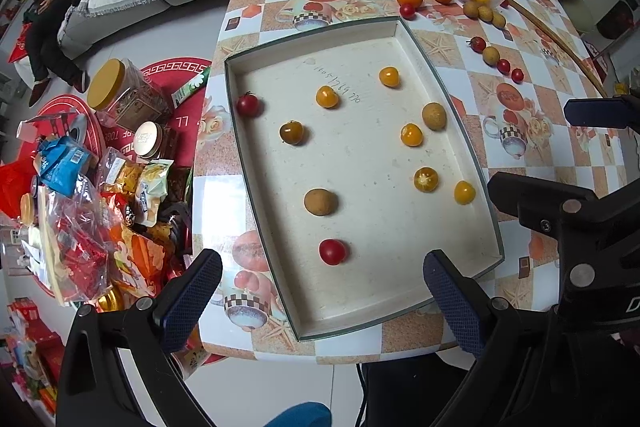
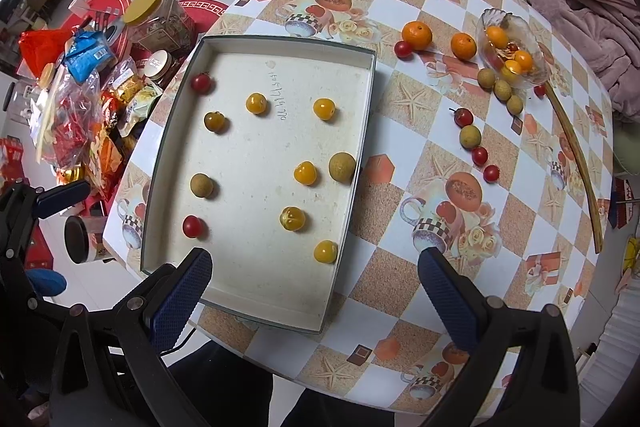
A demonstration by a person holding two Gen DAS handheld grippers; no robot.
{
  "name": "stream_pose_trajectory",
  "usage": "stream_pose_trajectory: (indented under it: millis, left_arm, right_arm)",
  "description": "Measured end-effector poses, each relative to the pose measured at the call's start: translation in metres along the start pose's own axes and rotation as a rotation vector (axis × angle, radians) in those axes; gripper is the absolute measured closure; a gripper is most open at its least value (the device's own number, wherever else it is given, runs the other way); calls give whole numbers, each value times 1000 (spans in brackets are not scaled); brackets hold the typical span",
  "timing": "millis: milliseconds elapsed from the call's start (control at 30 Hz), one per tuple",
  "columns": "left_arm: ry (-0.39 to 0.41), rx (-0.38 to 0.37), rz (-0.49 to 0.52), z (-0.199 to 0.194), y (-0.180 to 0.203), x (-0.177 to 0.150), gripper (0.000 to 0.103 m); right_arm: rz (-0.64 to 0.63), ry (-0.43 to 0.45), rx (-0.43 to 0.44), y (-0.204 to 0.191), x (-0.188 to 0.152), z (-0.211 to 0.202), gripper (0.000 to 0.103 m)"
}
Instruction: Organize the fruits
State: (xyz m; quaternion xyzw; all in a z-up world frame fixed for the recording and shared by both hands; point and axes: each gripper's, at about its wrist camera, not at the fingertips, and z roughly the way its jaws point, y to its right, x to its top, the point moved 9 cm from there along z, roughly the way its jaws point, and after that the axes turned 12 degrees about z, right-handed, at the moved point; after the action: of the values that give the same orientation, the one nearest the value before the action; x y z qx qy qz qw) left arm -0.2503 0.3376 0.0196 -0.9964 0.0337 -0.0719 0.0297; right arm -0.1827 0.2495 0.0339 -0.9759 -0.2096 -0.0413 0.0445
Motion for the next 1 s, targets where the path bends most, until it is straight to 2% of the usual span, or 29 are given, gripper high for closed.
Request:
stream_pose_trajectory:
  millis: [1000]
  left_arm:
    - [-6,0,10,1,6,1,2]
  right_arm:
    - [2,-1,-2,-1,0,1,0]
